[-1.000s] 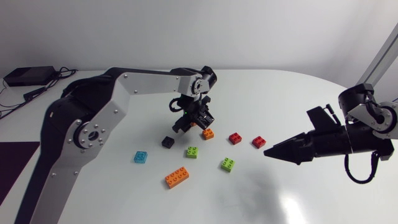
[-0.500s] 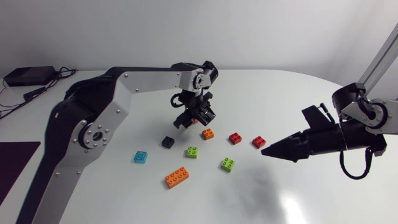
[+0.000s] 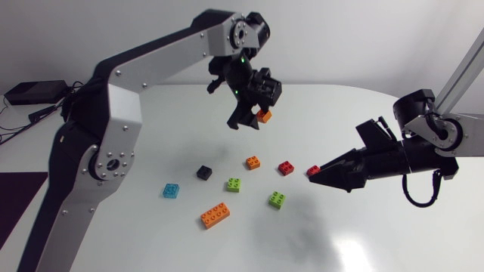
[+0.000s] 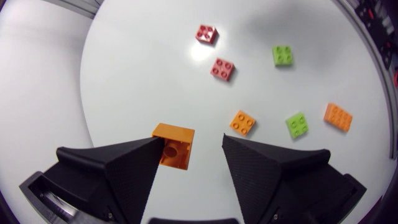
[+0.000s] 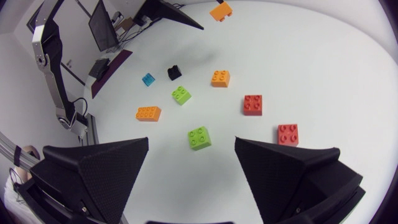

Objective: Separate the duplo bricks

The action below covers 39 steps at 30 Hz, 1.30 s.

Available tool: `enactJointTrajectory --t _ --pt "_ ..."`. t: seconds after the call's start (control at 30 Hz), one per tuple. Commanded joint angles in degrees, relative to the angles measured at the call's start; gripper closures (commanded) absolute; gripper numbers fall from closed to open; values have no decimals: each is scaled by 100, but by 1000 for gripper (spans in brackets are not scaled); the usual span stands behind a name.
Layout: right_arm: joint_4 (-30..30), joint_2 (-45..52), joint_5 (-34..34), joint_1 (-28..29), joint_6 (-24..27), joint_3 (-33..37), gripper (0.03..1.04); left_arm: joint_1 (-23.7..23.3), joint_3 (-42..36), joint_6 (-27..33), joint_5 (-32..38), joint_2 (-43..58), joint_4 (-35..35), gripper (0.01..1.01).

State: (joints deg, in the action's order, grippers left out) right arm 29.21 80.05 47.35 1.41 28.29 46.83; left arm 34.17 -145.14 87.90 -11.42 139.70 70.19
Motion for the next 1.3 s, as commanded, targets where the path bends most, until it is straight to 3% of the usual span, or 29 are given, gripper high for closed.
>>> enactJointTrajectory --t 0.0,0.1,0.43,0.6,0.83,1.27 --pt "-284 -218 -121 -150 -70 -51 67 -51 -673 -642 -484 5 504 377" --pt "-750 -394 -341 -308 -237 -165 66 -86 -1403 -1099 -923 260 1031 377" --pt "-1972 -613 -701 -809 -500 -376 66 -139 -216 -1512 -2048 -206 1031 377" --pt "-2271 -376 -631 -809 -474 -244 66 -121 302 -1425 -2242 -347 1040 377" --pt "-2359 54 -490 -800 -193 2 66 -77 311 -1433 -2523 -347 1058 377" --pt "-2789 652 -402 -906 -175 336 66 133 469 -1451 -2866 -347 1163 377"
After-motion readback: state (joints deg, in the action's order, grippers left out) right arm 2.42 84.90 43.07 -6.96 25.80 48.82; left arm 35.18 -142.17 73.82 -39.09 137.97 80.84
